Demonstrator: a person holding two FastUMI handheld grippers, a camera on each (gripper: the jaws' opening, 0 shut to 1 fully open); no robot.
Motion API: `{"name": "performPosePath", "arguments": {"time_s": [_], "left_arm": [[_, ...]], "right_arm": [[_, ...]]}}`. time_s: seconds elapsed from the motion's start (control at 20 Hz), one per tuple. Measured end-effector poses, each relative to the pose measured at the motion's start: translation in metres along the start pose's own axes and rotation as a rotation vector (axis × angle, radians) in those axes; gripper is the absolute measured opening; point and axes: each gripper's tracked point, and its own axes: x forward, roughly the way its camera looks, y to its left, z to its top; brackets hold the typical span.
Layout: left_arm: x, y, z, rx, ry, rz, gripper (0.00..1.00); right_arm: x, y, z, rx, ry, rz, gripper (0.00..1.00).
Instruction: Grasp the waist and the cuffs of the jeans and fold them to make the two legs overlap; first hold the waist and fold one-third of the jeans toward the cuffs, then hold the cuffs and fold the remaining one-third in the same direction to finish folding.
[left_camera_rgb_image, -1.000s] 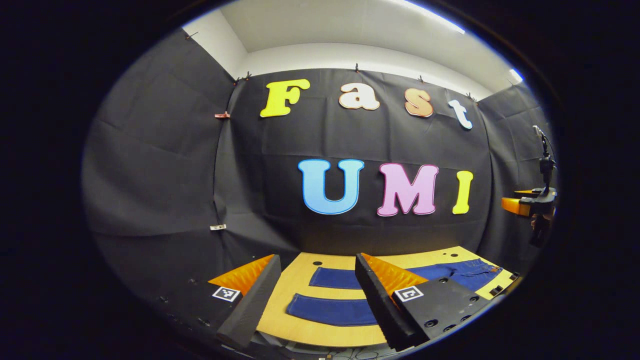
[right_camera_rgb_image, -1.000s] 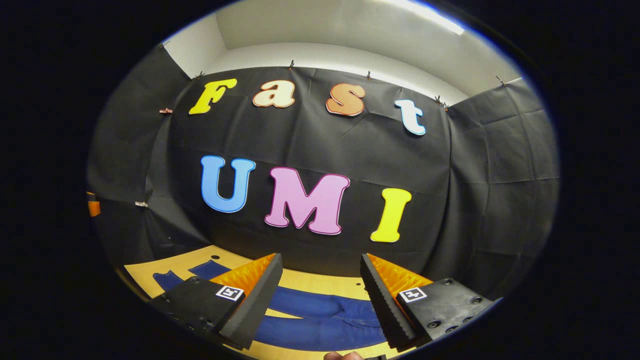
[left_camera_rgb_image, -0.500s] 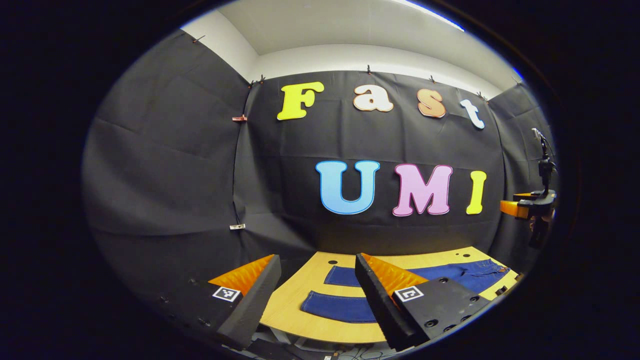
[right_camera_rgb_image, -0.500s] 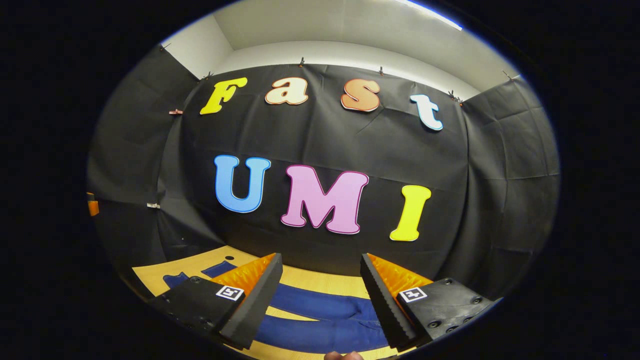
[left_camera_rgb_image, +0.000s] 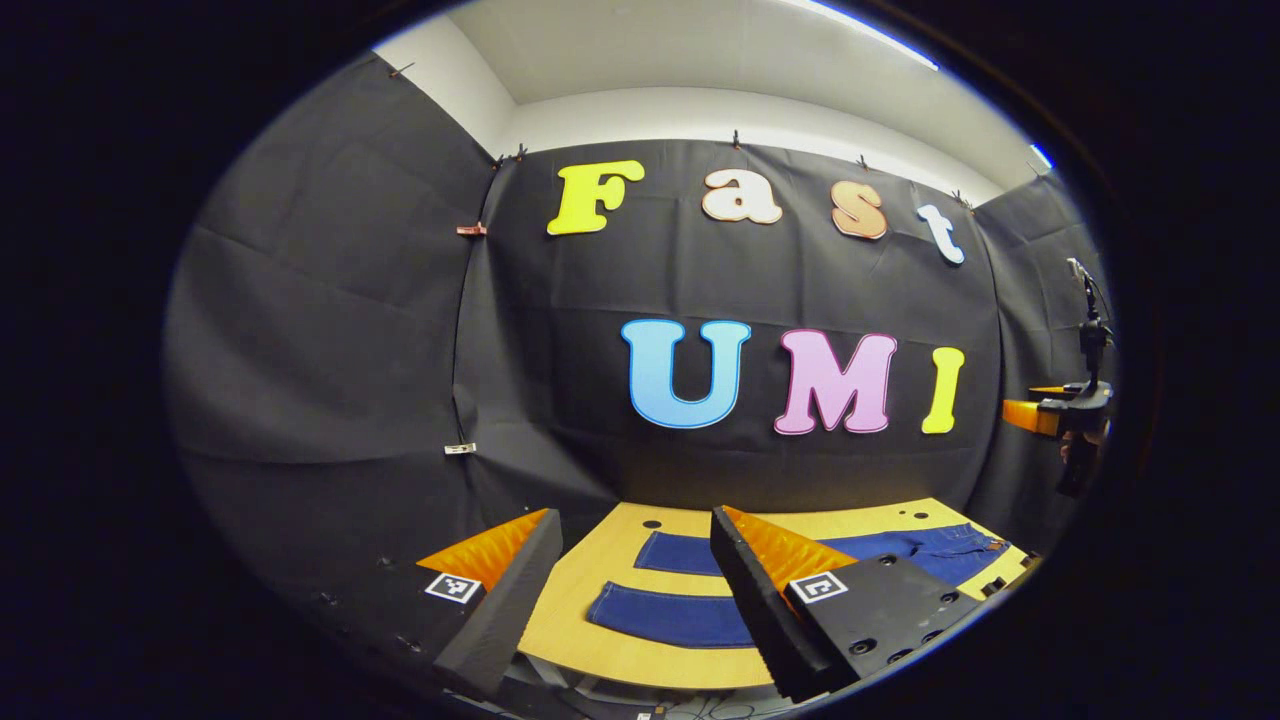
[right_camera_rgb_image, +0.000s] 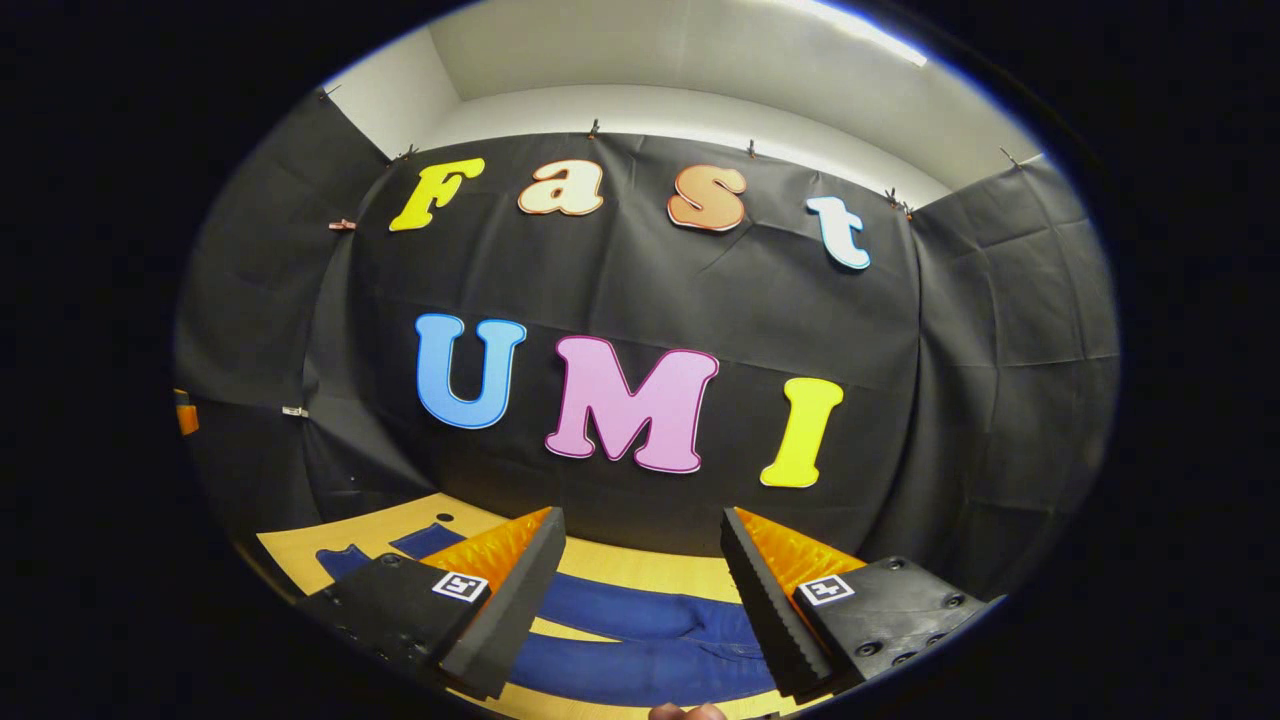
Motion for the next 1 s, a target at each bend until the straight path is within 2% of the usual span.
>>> {"name": "performPosePath", "arguments": {"time_s": [0.2, 0.3, 0.35, 0.45, 0.7, 0.85, 1.0], "left_arm": [[0.003, -0.005, -0.004, 0.007, 0.006, -0.022, 0.96], [0.003, -0.004, -0.006, 0.008, 0.011, -0.028, 0.96], [0.004, -0.004, -0.008, 0.008, 0.014, -0.03, 0.96], [0.003, 0.002, -0.012, 0.018, 0.019, -0.027, 0.96], [0.004, 0.018, -0.033, 0.045, 0.057, -0.047, 0.96], [0.019, 0.015, -0.048, 0.087, 0.076, -0.122, 0.96], [0.045, 0.016, -0.094, 0.108, 0.173, -0.231, 0.96]], "right_arm": [[-0.006, -0.006, -0.001, -0.014, 0.004, -0.016, 0.94], [-0.009, -0.006, -0.003, -0.023, 0.011, -0.019, 0.98], [-0.008, -0.006, -0.003, -0.026, 0.012, -0.021, 0.96], [-0.009, -0.006, -0.006, -0.037, 0.018, -0.025, 0.98], [-0.017, -0.008, -0.007, -0.098, 0.027, -0.041, 0.95], [-0.021, -0.018, -0.012, -0.117, 0.037, -0.073, 0.98], [-0.015, -0.046, -0.027, -0.26, 0.056, -0.083, 0.96]]}}
